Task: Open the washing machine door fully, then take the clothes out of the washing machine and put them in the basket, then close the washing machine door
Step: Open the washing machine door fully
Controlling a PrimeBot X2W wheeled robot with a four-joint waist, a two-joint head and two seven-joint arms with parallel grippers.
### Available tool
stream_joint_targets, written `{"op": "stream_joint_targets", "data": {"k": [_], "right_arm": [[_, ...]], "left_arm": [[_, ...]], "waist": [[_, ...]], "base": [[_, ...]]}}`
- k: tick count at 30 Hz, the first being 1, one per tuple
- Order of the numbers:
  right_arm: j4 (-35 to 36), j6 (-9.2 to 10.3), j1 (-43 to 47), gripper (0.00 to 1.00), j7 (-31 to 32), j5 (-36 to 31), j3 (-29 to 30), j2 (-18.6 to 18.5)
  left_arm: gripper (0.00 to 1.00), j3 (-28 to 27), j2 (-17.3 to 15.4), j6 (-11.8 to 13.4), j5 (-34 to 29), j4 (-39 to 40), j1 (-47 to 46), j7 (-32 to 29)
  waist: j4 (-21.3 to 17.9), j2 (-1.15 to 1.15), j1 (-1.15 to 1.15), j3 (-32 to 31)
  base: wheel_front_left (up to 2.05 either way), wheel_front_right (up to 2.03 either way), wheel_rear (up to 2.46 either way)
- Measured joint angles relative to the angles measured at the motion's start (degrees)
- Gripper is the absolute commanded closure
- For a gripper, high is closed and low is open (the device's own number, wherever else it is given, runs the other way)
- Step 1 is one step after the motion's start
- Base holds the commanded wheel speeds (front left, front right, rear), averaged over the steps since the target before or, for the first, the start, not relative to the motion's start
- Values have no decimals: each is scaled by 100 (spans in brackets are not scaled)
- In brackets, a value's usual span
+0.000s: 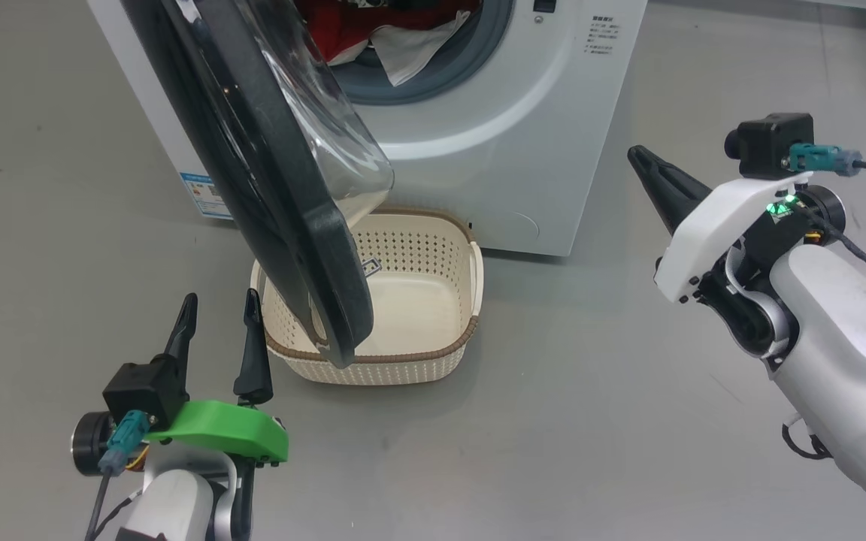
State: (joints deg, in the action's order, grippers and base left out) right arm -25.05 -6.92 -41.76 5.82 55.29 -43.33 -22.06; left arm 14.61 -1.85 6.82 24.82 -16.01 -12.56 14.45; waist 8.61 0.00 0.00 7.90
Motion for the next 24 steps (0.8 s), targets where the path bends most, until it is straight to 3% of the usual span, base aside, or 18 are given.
{"op": "stream_joint_targets", "data": {"k": [2,14,15,16,17,24], "right_arm": [[60,4,127,100,-333,-224,-5,-80],[307,786,1126,100,-1970,-916,73,-187],[321,858,1216,84,-2047,-914,90,-180],[332,915,1311,49,-2052,-913,105,-171],[335,967,1406,0,-2050,-923,88,-162],[552,1224,1853,0,-2051,-1091,256,-110]], "left_arm": [[0,-43,0,0,-22,1,54,0],[0,-255,-2,0,-132,20,266,0],[0,-267,-2,0,-133,23,271,0],[0,-286,-2,0,-138,29,282,0],[0,-305,-2,0,-146,36,300,0],[0,-309,-3,0,-147,52,384,0]], "waist": [[-81,0,0,-67],[-447,0,0,-386],[-462,0,0,-407],[-477,0,0,-426],[-490,0,0,-445],[-537,0,0,-512]], "base": [[0,0,0],[0,0,0],[0,0,0],[0,0,0],[0,0,0],[0,0,0]]}}
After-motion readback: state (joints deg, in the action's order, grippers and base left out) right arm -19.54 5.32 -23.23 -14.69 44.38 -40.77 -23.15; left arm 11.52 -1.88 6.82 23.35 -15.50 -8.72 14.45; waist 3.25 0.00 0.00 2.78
